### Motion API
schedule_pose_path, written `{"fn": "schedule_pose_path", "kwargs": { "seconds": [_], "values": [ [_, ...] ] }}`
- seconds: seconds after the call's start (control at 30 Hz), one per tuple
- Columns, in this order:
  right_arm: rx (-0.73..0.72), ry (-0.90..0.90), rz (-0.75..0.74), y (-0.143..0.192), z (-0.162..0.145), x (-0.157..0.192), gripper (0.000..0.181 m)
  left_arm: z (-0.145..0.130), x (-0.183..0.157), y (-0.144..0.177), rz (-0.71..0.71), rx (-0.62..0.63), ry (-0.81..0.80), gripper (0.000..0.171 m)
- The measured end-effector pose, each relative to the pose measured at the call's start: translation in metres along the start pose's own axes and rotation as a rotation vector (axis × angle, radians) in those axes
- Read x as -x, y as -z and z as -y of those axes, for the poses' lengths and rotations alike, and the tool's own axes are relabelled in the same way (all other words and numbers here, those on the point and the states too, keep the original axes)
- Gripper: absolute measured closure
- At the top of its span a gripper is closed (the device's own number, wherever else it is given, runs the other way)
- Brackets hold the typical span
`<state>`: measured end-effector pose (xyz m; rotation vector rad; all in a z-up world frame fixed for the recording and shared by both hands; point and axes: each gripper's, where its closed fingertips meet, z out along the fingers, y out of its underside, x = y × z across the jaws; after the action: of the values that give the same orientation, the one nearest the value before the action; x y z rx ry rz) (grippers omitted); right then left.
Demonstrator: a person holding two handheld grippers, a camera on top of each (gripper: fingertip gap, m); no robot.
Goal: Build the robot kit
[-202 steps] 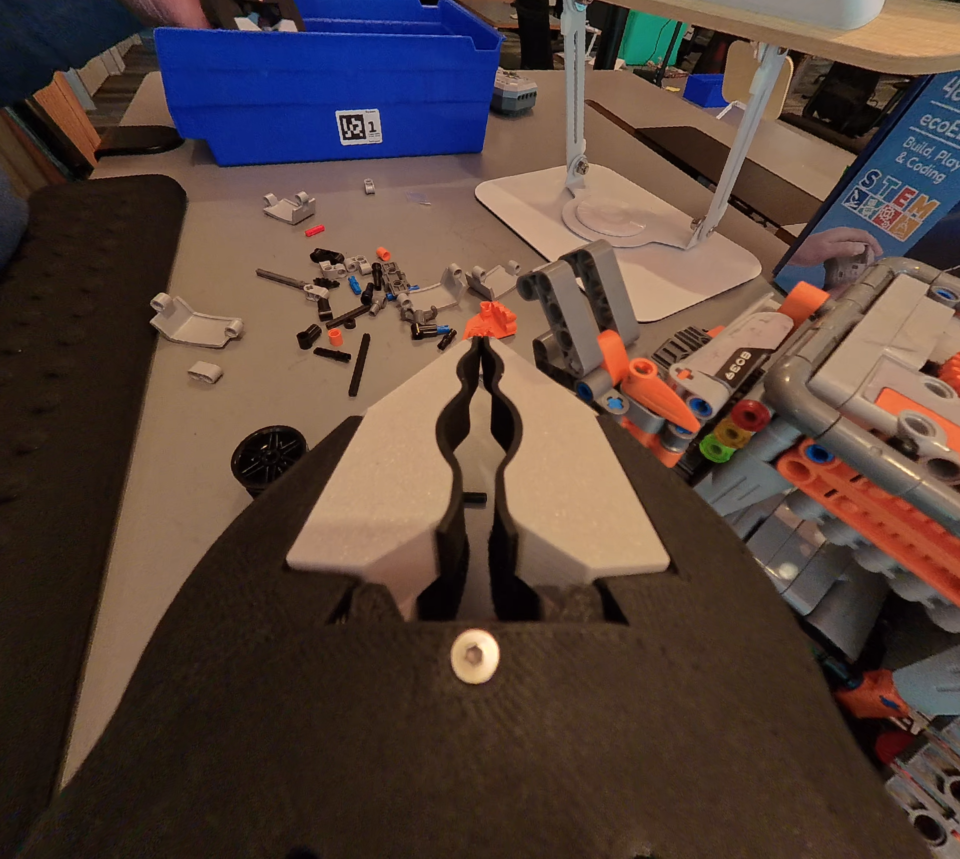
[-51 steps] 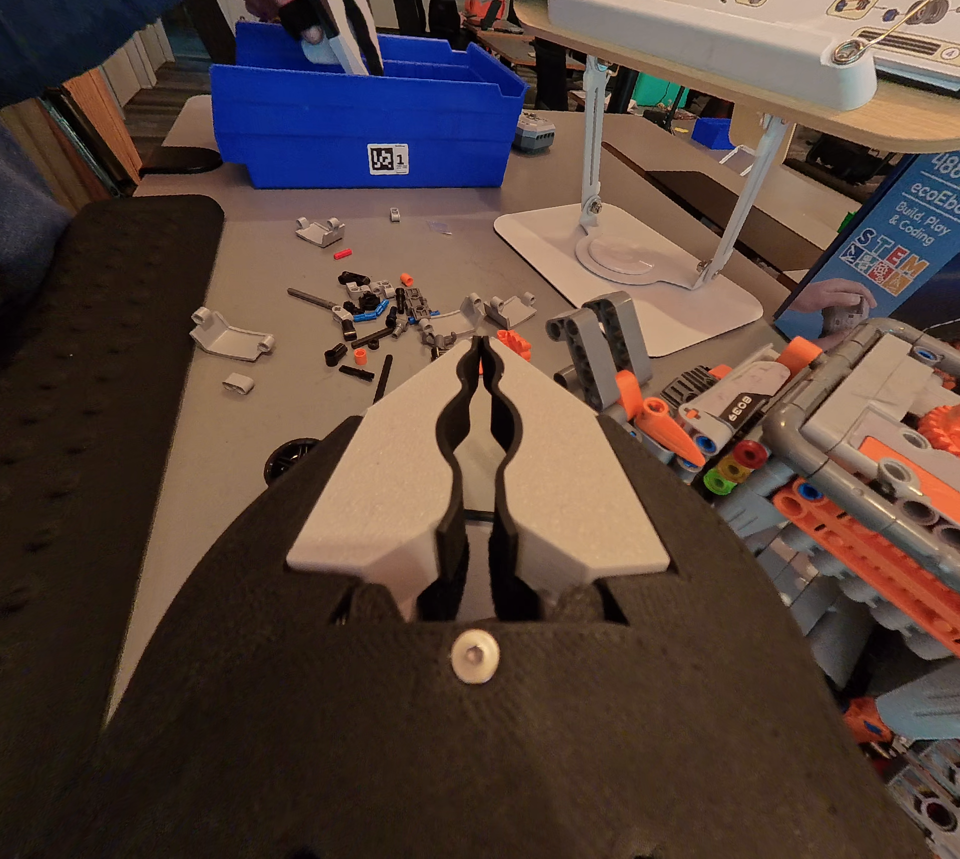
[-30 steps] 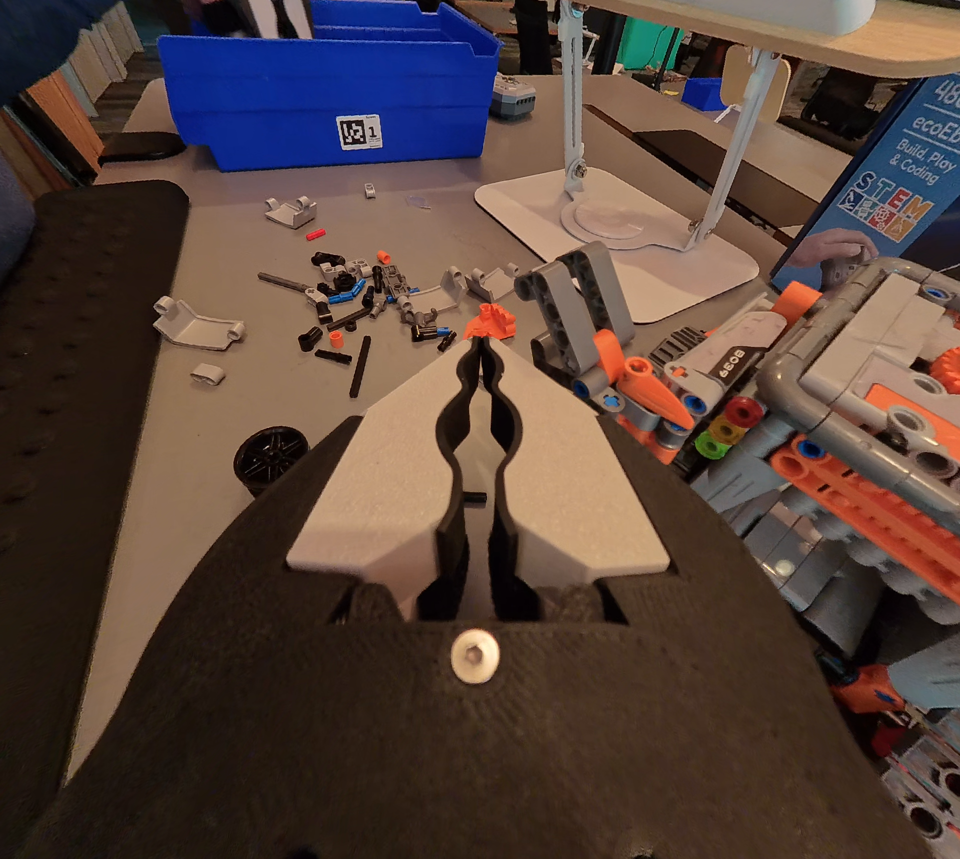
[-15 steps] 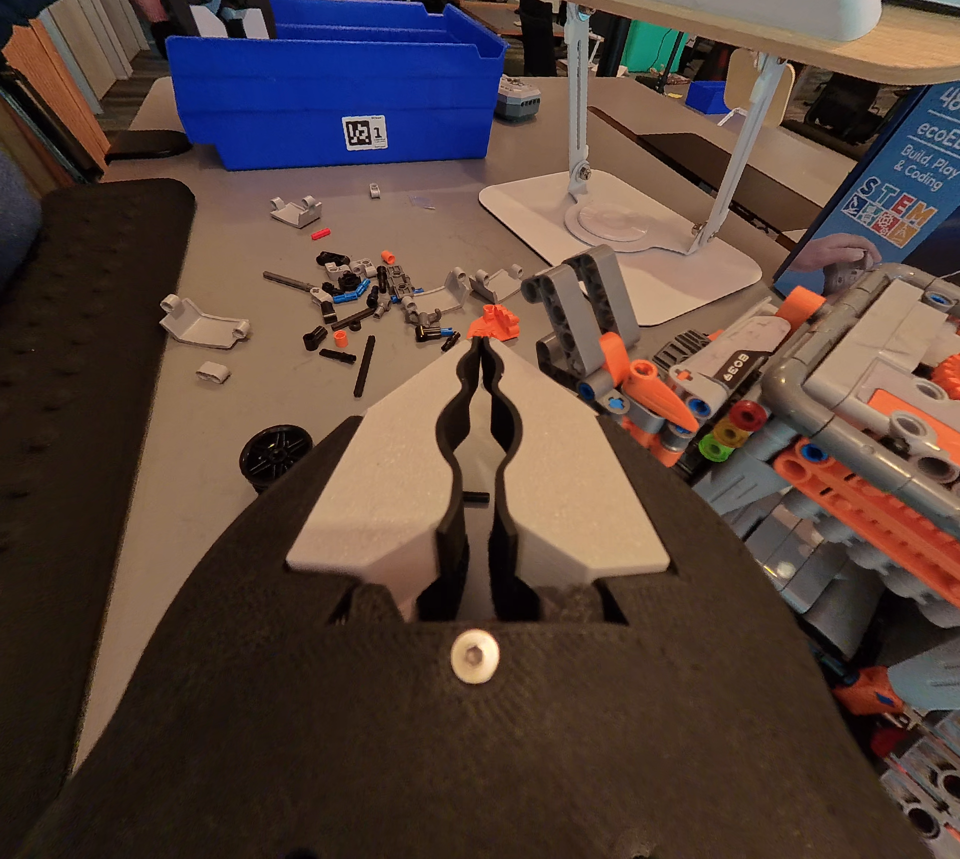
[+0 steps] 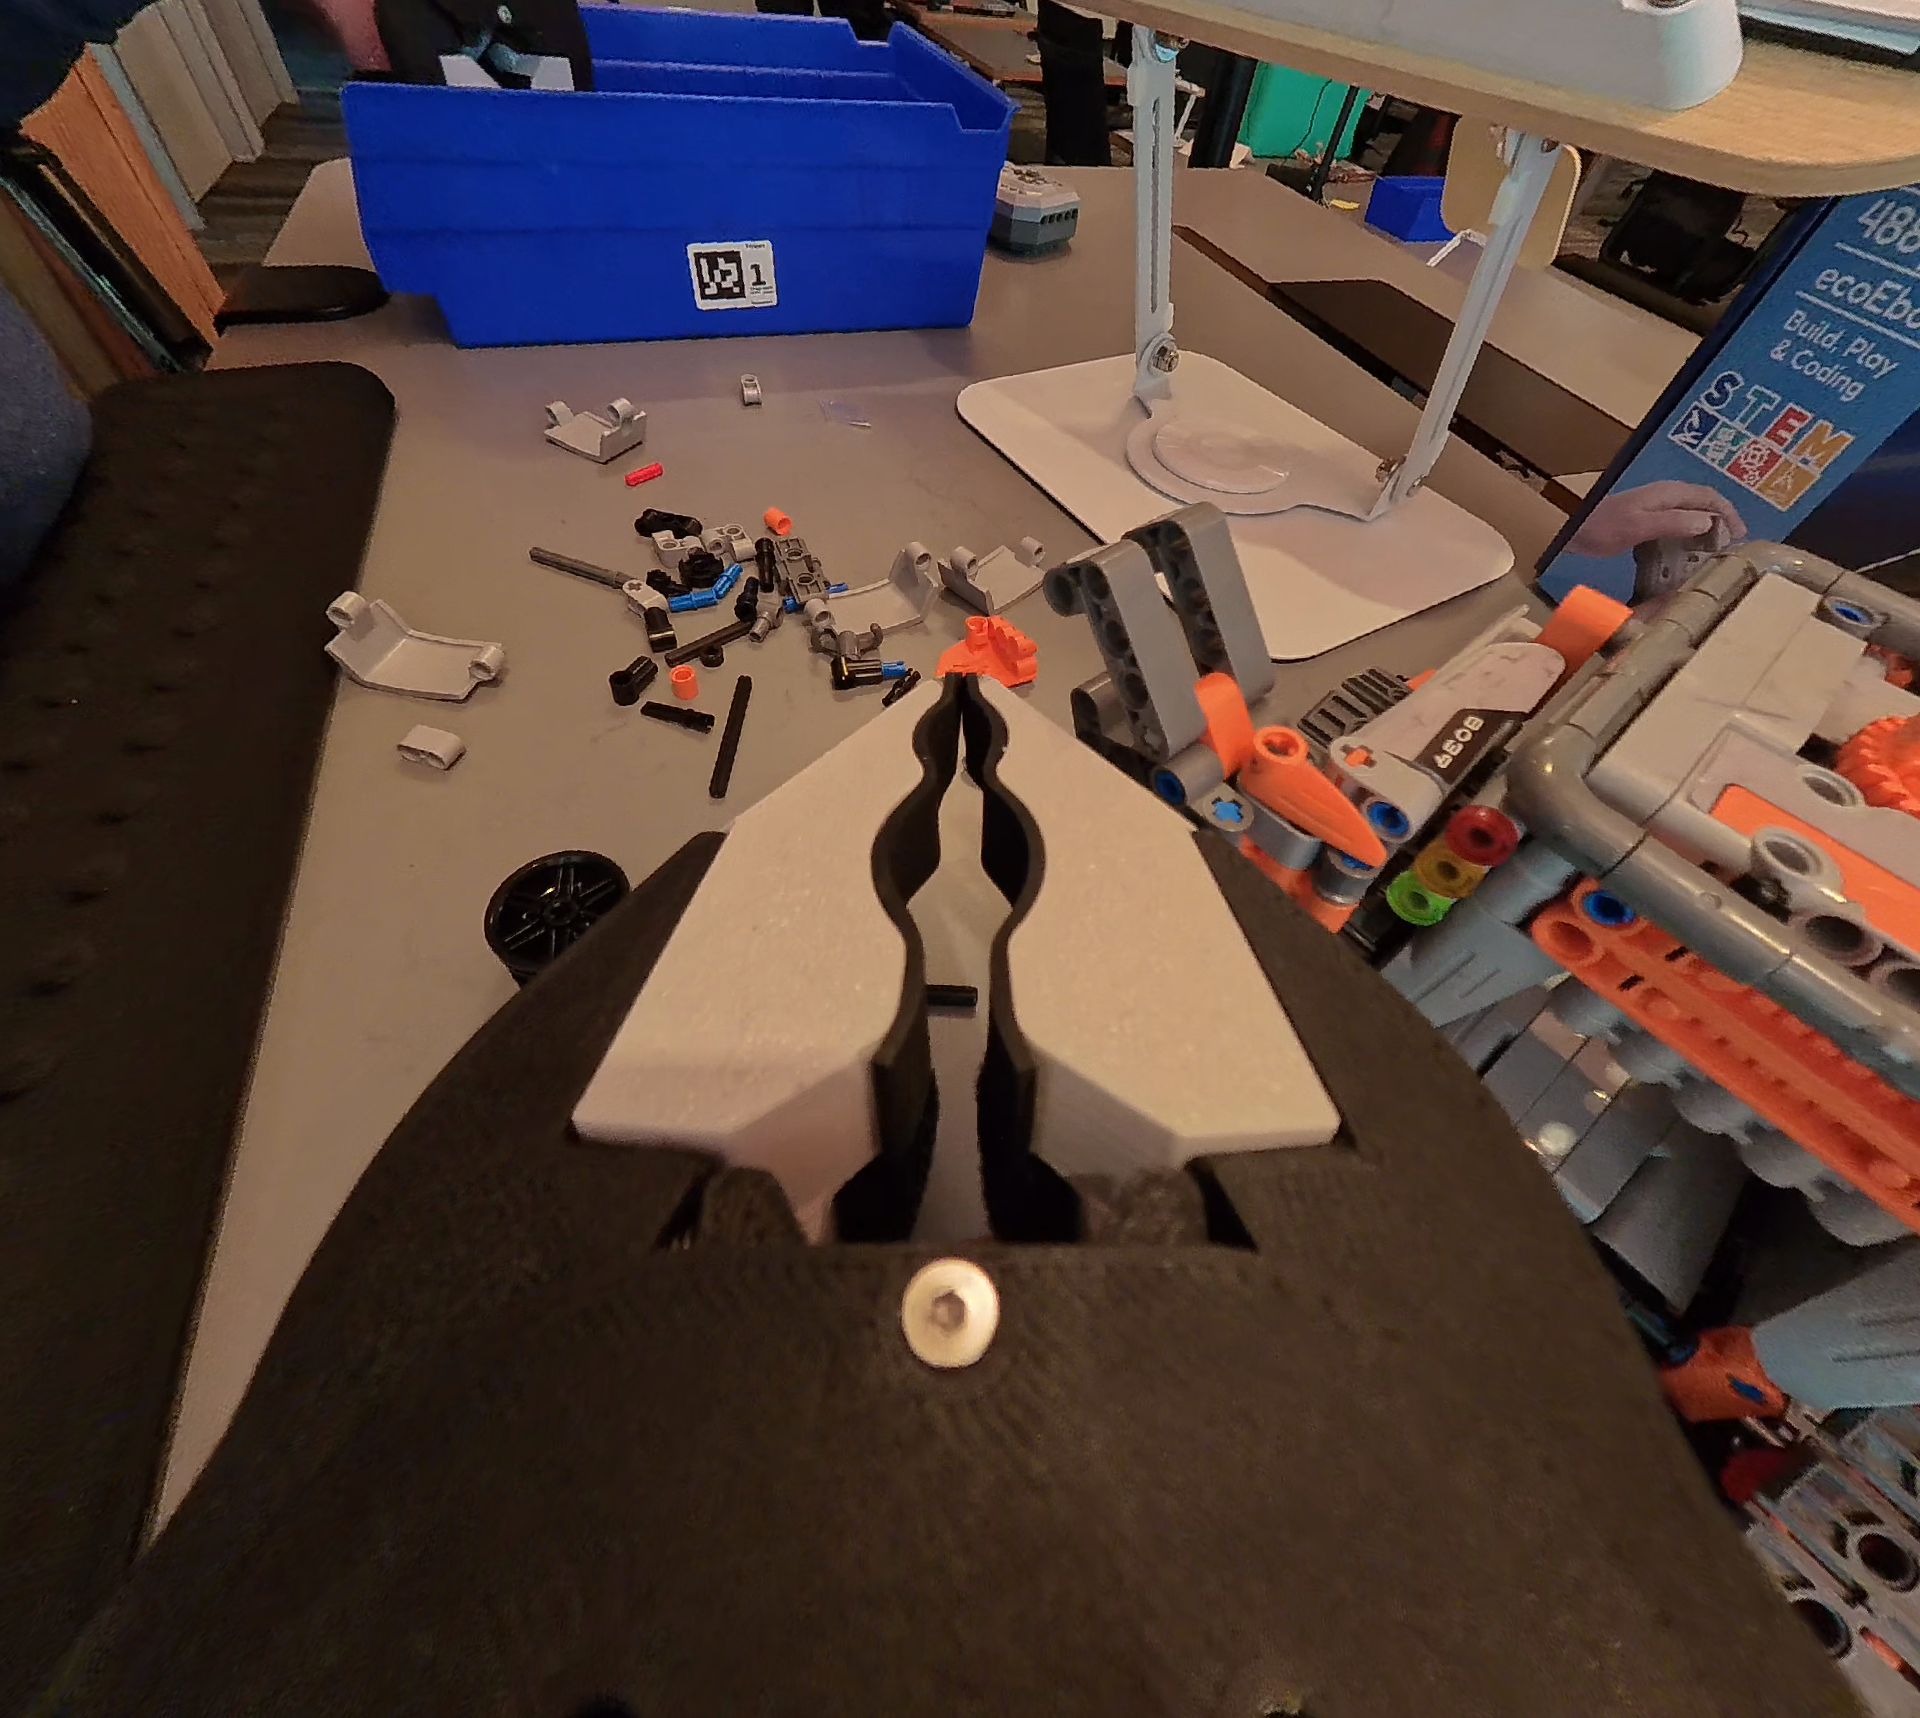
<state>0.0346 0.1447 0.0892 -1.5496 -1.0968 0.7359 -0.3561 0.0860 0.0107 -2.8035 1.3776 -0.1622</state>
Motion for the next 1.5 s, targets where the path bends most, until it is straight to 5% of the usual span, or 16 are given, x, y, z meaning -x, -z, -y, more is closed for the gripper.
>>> {"fn": "schedule_pose_path", "kwargs": {
  "seconds": [0.3, 0.5, 0.63, 0.8, 1.07, 1.23, 1.5],
  "values": [
    [-0.003, 0.000, 0.003, 0.000, 0.001, 0.000, 0.181, -0.001, 0.005, 0.005, 0.023, -0.050, 0.014, 0.159],
    [-0.005, 0.005, 0.007, 0.000, 0.002, 0.001, 0.181, 0.006, 0.012, 0.041, 0.086, -0.117, 0.012, 0.160],
    [-0.014, 0.016, 0.006, 0.000, 0.005, 0.003, 0.181, 0.031, 0.009, 0.083, 0.159, -0.193, -0.057, 0.159],
    [-0.026, 0.031, 0.008, 0.002, 0.010, 0.005, 0.181, 0.097, -0.035, 0.117, 0.143, -0.313, -0.260, 0.159],
    [-0.051, 0.052, 0.009, 0.006, 0.018, 0.009, 0.181, 0.192, -0.120, 0.034, -0.039, -0.302, -0.466, 0.159],
    [-0.055, 0.056, 0.012, 0.006, 0.019, 0.010, 0.181, 0.205, -0.140, -0.006, -0.103, -0.280, -0.476, 0.160],
    [-0.054, 0.053, 0.017, 0.005, 0.018, 0.010, 0.181, 0.215, -0.137, 0.000, -0.079, -0.360, -0.421, 0.140]
  ]
}}
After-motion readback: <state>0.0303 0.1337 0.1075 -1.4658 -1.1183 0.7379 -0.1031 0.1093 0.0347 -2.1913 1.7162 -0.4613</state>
